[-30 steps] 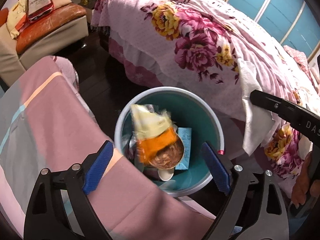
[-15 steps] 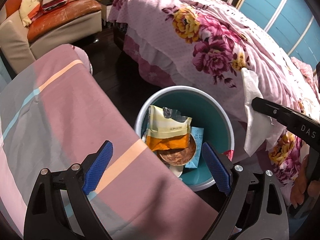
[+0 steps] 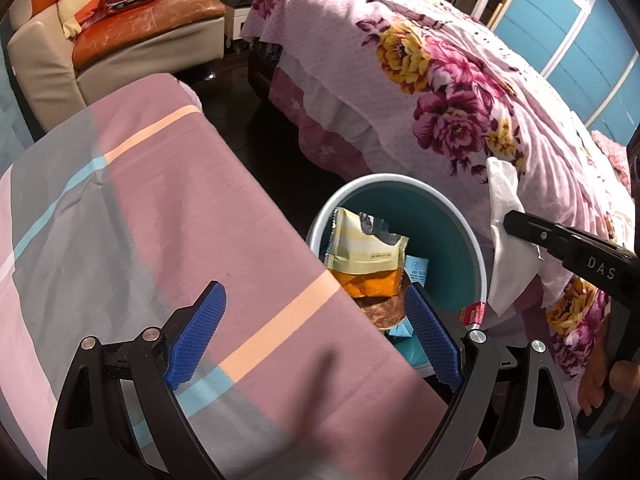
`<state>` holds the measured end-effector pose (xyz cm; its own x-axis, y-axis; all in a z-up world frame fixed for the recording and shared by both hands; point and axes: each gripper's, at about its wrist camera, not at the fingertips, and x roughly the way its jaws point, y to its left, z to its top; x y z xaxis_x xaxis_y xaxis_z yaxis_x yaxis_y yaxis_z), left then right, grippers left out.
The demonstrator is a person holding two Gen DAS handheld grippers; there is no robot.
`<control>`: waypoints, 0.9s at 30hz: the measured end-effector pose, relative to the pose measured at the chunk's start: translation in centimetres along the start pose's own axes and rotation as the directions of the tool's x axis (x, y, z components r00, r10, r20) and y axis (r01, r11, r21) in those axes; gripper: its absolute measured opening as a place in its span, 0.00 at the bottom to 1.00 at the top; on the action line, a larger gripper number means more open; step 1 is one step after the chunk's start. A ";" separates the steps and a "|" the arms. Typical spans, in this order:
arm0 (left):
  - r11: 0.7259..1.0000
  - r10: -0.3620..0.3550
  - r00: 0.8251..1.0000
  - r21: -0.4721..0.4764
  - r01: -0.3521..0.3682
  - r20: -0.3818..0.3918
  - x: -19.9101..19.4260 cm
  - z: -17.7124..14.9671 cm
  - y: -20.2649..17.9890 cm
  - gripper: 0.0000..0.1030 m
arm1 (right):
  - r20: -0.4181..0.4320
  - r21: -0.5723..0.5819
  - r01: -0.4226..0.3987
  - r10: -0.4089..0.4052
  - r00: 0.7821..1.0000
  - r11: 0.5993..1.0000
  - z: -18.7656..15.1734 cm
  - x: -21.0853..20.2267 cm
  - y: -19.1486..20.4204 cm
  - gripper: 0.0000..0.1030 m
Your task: Collect trash
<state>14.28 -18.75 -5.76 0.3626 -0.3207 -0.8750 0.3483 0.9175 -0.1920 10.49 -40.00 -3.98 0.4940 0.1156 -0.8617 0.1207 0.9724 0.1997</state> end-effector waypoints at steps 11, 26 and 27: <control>1.000 0.000 1.000 -0.020 0.000 0.003 -0.3 -0.4 1.6 0.88 | 0.002 -0.002 0.039 -0.039 0.999 0.999 0.0 0.3 0.8 0.67; 0.995 0.044 0.999 -0.095 -0.043 0.014 -3.4 -2.1 4.2 0.95 | 0.004 -0.051 0.017 -0.017 1.000 0.999 -1.1 -2.2 3.8 0.91; 0.993 0.059 0.998 -0.101 -0.056 0.025 -3.9 -2.3 4.4 0.96 | 0.006 -0.056 0.019 -0.019 1.000 0.998 -1.1 -2.3 4.0 0.91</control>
<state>12.47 -12.92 -4.24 0.4041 -0.2722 -0.8733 0.2383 0.9531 -0.1868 8.84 -36.15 -1.70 0.4972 0.0960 -0.8623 0.0816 0.9843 0.1567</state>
